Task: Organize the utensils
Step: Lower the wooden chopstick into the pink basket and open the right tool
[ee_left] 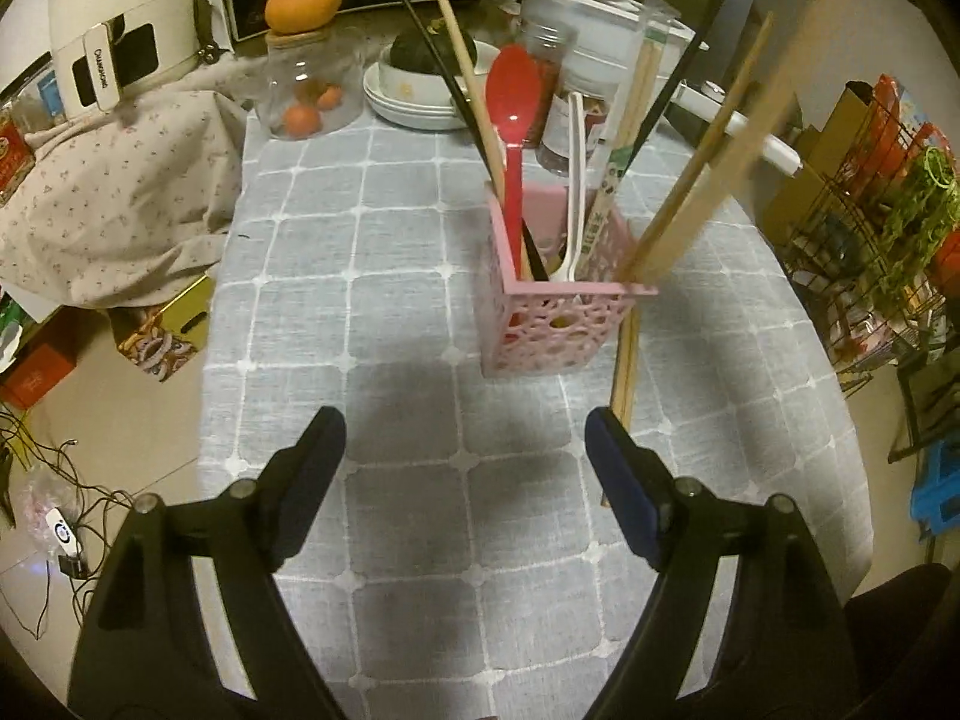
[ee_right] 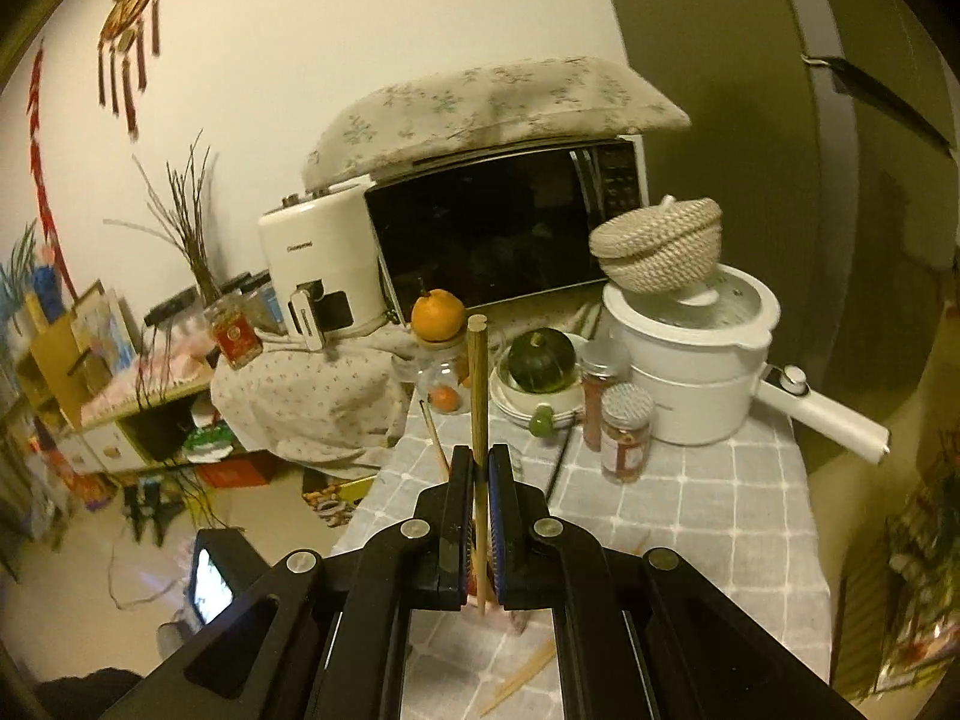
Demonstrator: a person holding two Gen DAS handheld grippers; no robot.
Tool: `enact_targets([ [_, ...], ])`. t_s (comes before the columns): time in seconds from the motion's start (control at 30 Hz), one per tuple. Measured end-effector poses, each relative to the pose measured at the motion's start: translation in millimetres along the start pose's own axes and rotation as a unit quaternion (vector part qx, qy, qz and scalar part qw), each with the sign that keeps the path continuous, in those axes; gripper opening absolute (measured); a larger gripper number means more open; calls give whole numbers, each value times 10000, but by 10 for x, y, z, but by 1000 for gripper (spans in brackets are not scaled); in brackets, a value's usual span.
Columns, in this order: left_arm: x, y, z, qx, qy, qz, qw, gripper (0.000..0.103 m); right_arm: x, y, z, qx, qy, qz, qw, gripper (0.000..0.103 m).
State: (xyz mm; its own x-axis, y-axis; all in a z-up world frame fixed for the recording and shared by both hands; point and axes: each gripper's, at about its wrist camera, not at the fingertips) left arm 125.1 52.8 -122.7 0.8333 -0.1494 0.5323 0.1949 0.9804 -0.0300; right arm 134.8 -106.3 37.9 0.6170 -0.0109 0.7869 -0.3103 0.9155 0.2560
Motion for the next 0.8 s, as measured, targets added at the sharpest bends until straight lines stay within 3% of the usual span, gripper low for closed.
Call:
enact_targets([
  [0.37,3,-35,47,-149,-6,-16,9999,82,-28,310,-427,-225,-115,517,9983,5],
  [0.8,4,-33,61,-191,-18,1,9998,82,-31,303,-587,-444,-276,629,9967,5],
])
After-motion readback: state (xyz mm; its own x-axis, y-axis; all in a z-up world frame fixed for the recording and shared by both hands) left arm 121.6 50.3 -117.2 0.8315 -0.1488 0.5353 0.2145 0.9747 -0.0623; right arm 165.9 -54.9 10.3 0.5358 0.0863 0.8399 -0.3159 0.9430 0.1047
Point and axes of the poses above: each gripper's, at about its wrist camera, not at the fingertips, and z roughly against the way its jaws point, y to its left, x to its top, and after that the axes turned 6 degrees about -z, right-handed
